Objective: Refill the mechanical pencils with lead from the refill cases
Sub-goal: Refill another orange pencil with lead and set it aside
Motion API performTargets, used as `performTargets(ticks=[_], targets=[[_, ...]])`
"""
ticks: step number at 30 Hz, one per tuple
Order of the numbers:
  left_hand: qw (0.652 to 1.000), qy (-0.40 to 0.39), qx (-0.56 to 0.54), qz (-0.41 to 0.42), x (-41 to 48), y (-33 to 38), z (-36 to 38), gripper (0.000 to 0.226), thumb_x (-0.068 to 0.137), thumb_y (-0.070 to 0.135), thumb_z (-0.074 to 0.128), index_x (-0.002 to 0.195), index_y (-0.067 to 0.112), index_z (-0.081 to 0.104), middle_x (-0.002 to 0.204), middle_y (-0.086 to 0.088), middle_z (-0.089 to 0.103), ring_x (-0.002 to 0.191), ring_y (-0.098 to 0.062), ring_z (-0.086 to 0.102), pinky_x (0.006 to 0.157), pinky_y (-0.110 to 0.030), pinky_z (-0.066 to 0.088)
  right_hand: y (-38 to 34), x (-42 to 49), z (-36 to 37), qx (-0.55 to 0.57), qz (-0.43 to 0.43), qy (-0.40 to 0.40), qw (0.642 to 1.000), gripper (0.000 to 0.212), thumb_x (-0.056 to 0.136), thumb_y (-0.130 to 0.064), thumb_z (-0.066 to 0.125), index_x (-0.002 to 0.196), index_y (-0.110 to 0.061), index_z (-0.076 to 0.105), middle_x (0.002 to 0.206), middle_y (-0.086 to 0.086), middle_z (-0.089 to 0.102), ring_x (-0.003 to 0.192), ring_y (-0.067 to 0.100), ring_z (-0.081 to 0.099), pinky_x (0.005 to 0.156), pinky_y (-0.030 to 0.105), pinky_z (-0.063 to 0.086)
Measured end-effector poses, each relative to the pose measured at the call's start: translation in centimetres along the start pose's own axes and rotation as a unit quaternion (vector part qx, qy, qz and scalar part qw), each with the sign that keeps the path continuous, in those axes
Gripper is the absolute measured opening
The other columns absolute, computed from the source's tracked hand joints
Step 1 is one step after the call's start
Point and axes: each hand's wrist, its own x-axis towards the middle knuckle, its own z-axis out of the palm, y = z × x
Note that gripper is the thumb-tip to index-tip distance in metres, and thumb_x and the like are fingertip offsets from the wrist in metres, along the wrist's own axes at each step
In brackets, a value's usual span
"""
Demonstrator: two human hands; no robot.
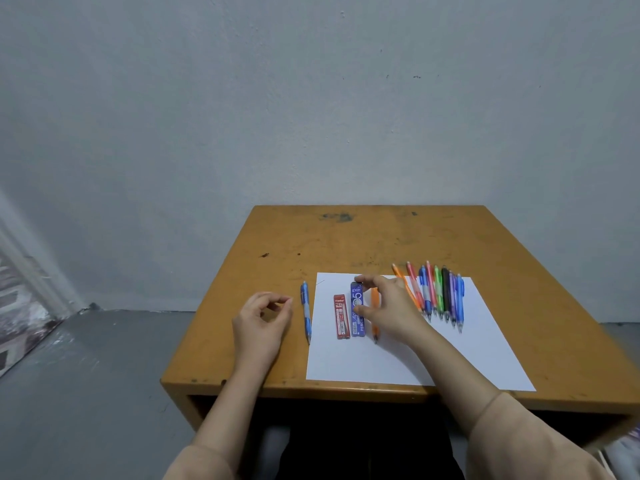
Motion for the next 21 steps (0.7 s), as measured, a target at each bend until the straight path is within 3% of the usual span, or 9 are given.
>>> performTargets(ticks=[6, 10, 15, 21], targets=[[1.0, -0.003, -0.008, -0.001, -0.1, -0.1, 0.0, 0.012, 0.081, 0.012, 0.073, 0.078, 0.023, 0.07, 0.084, 0.013, 0.064, 0.08, 0.006, 0.055, 0.062, -0.001, 0.039, 0.1, -0.1, 0.3, -0.07, 0.005, -0.021, 0.997, 0.051, 0.092, -0.024, 0.06, 0.14, -0.024, 0.044, 0.127, -0.002, 0.053, 0.13, 0.02, 0.026, 0.106, 0.045, 0.033], [1.0, -0.005, -0.004, 0.002, 0.0, -0.1, 0.0, 0.012, 0.081, 0.012, 0.073, 0.079, 0.024, 0.07, 0.083, 0.013, 0.063, 0.08, 0.005, 0.055, 0.064, -0.002, 0.04, 0.1, -0.2, 0.5, -0.124, -0.001, -0.032, 0.992, 0.047, 0.094, -0.031, 0.056, 0.139, -0.025, 0.045, 0.138, 0.001, 0.048, 0.13, 0.021, 0.024, 0.103, 0.041, 0.027], [1.0, -0.009, 0.001, 0.001, 0.0, -0.1, 0.1, 0.014, 0.081, 0.013, 0.073, 0.078, 0.026, 0.068, 0.084, 0.015, 0.063, 0.081, 0.007, 0.055, 0.063, 0.0, 0.039, 0.1, 0.0, 1.0, -0.172, -0.013, -0.031, 0.984, 0.043, 0.094, -0.037, 0.055, 0.136, -0.028, 0.05, 0.138, -0.002, 0.047, 0.127, 0.018, 0.025, 0.093, 0.035, 0.024], [1.0, -0.006, -0.004, 0.02, 0.0, -0.4, 0.1, 0.013, 0.08, 0.01, 0.073, 0.076, 0.023, 0.071, 0.082, 0.013, 0.064, 0.08, 0.0, 0.057, 0.065, -0.004, 0.04, 0.0, 0.0, 1.2, -0.172, -0.012, -0.026, 0.985, 0.04, 0.094, -0.036, 0.056, 0.133, -0.028, 0.054, 0.137, -0.002, 0.048, 0.128, 0.019, 0.026, 0.095, 0.036, 0.025]])
